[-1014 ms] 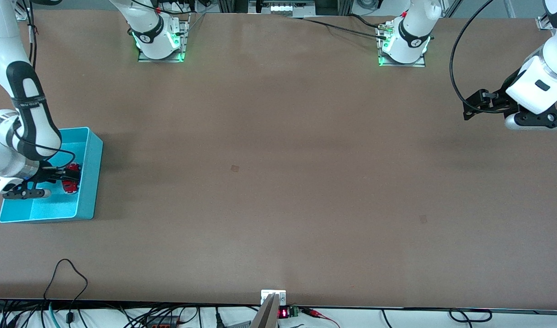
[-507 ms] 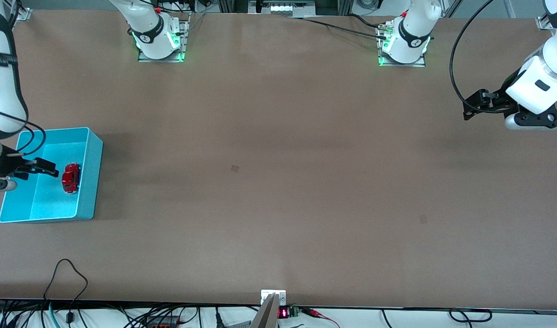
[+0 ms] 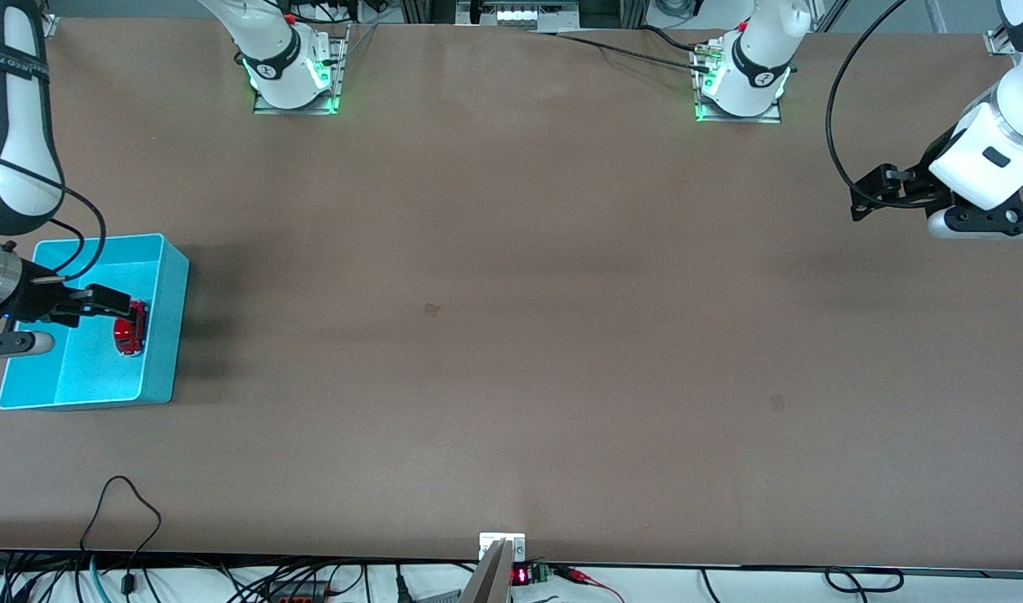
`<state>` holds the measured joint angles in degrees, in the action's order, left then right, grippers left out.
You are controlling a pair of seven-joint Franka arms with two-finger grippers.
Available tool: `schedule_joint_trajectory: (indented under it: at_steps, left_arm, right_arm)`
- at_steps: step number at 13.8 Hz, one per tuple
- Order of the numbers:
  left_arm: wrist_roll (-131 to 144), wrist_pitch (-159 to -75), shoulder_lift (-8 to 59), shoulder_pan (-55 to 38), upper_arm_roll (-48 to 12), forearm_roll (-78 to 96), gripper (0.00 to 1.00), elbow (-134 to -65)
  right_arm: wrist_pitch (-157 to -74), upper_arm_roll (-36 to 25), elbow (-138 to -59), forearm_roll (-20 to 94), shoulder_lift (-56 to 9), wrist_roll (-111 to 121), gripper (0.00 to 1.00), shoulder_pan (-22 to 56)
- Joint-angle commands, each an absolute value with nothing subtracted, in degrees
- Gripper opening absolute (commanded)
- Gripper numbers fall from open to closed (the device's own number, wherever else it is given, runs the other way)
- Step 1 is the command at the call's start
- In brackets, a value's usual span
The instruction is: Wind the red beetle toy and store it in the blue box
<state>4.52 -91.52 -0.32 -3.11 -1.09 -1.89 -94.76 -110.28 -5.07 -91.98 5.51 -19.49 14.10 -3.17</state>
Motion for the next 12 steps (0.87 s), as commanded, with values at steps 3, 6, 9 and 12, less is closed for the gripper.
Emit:
schedule_joint_trajectory:
  at_steps: [3,6,9,12]
  left_arm:
    - [5.1,-91.0,-0.9,-3.4,-0.7,-0.6,1.00,-94.8]
    - [5.1,-91.0,-0.9,-3.4,-0.7,-0.6,1.00,-94.8]
    - [5.1,-91.0,-0.9,-3.4,-0.7,-0.6,1.00,-94.8]
    - [5.1,-91.0,-0.9,-3.4,-0.7,-0.6,1.00,-94.8]
  right_arm:
    - [-99.4,-5.3,-89.5,6.3,-14.2,5.6,1.00,-2.7]
    - [-96.2,-5.4,-89.1,5.5,-10.2,6.8,1.00,-3.6]
    - [-95.8,-5.8,-89.2,4.4,-7.4,5.0,1.00,-3.0]
    - [-90.5,-5.4,-89.2,1.3,-6.9,0.3,1.00,-2.9]
